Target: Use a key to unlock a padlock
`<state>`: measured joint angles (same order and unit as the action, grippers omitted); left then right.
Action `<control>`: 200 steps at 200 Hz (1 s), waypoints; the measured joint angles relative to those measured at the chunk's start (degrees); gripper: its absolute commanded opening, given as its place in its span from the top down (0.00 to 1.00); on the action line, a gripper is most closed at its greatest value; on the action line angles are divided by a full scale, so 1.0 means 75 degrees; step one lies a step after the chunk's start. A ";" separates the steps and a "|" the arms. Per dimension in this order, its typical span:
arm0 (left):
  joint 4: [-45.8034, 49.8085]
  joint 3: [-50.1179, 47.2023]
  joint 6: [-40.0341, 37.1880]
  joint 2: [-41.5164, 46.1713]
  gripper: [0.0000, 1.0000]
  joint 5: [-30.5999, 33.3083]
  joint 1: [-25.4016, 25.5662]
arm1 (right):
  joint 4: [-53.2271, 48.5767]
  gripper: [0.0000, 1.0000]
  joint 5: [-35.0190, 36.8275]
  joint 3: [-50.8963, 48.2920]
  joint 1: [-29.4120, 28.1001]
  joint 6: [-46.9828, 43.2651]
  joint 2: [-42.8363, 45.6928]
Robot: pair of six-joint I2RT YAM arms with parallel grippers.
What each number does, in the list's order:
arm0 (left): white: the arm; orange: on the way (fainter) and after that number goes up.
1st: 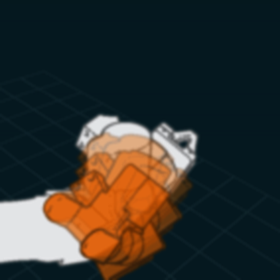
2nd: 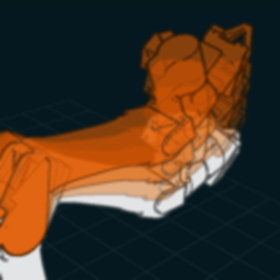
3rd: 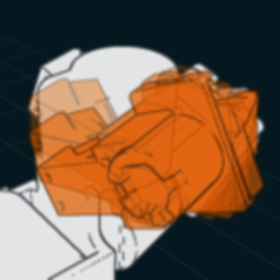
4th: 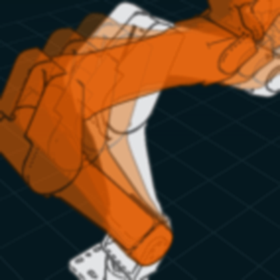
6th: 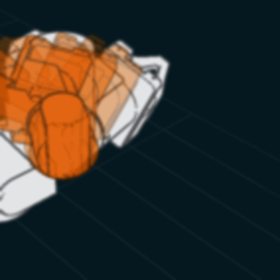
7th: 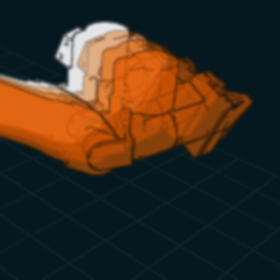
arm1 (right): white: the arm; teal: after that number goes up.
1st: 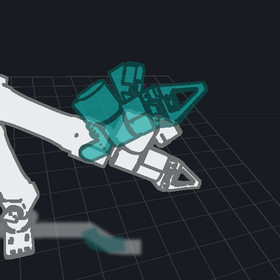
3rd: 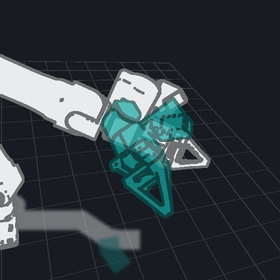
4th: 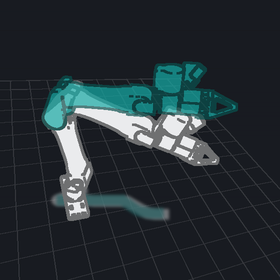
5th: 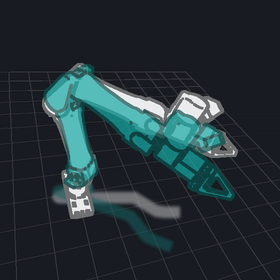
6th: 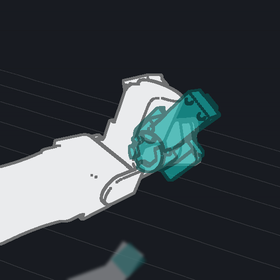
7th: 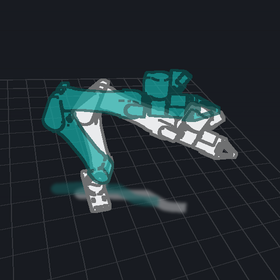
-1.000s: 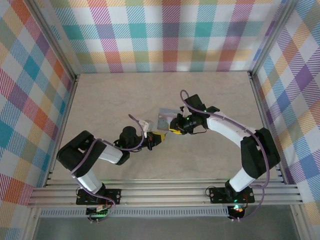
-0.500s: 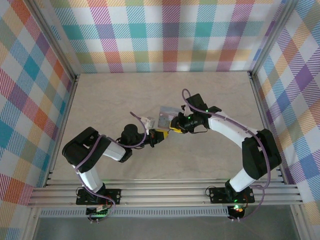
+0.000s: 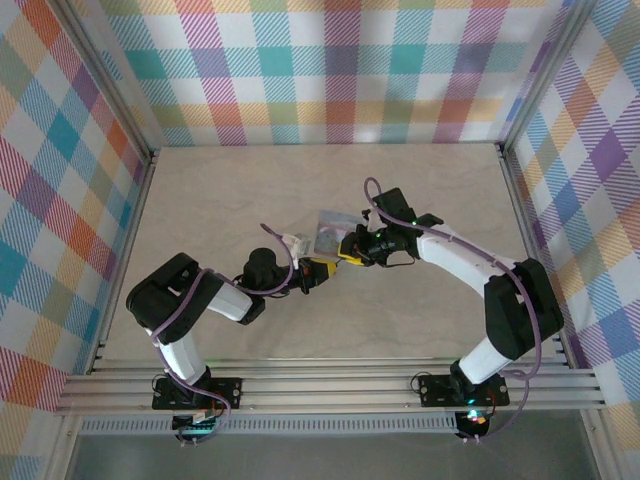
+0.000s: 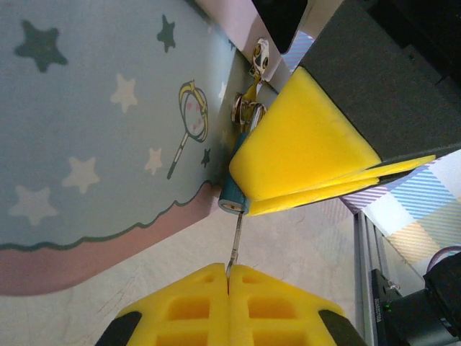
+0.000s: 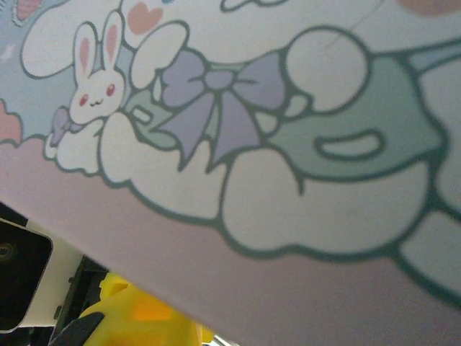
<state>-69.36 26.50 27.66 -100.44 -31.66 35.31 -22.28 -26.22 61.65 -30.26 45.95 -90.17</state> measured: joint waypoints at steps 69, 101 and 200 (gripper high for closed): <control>-0.0003 -0.0023 0.0000 0.0029 1.00 0.0195 0.0000 | 0.0050 1.00 -0.0067 -0.0009 0.0015 0.0052 0.0000; 0.0000 -0.0070 -0.0003 0.0102 1.00 0.0236 0.0000 | 0.0052 1.00 -0.0154 -0.0012 0.0029 0.0105 0.0000; 0.0128 -0.0122 -0.0335 0.0323 1.00 0.0527 0.0189 | 0.0087 1.00 -0.0265 -0.0015 0.0055 0.0388 -0.0006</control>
<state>-68.40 25.58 25.15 -98.02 -27.70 36.73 -21.63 -28.21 61.54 -29.85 48.86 -90.21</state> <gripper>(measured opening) 0.041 0.222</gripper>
